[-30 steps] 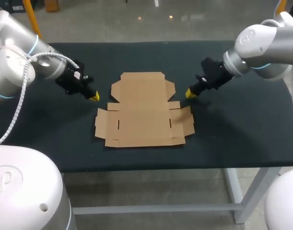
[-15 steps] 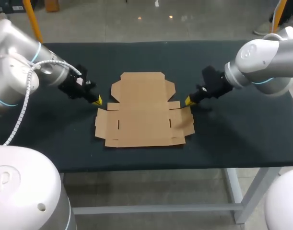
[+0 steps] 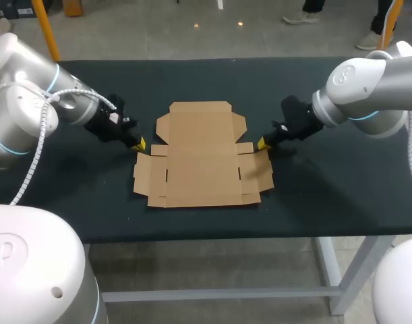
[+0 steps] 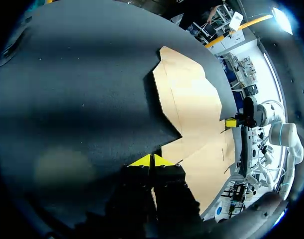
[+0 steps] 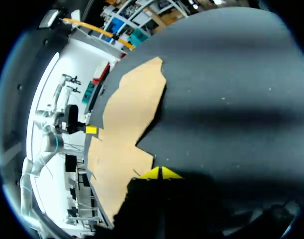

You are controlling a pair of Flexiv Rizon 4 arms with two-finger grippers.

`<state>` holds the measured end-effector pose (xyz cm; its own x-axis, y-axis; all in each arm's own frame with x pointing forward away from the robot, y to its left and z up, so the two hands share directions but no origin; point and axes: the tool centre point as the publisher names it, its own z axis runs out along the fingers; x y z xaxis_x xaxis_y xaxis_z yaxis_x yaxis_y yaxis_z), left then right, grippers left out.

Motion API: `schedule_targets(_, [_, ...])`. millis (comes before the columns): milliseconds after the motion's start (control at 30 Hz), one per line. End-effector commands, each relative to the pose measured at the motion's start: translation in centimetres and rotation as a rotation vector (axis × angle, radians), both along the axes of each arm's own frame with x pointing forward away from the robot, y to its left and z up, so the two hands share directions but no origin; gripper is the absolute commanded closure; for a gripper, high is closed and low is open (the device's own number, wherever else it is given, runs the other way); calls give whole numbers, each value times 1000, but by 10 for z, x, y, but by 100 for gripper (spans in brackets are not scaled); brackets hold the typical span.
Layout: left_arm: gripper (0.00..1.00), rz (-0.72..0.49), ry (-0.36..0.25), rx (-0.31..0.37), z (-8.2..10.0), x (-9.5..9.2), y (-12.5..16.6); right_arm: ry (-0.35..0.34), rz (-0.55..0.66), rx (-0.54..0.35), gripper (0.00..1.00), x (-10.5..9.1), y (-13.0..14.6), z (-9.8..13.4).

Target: Assemble the packaging by folding the flat box into shape, placing the metal phone stand inside, and closing the box properly

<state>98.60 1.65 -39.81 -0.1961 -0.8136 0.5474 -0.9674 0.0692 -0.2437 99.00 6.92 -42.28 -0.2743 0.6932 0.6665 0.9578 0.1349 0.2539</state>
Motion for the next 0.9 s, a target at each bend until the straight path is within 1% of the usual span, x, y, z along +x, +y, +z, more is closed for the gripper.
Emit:
schedule_targets(33, [100,3,-10,-6,-4,-2,0,6,8,14,100,5,1,-5])
schedule_targets(367, [100,-16,-32,-14,-12,-2,-5,6,2,26,100,6,5,-8])
schedule_targets(533, [100,-30,-24,-17,-16,0,-9,5,-2,25,100,6,8,-10])
schedule_targets(900, [100,-48,-24,-32,-17,-1,-13,7,-11,38,100,3,11,-14])
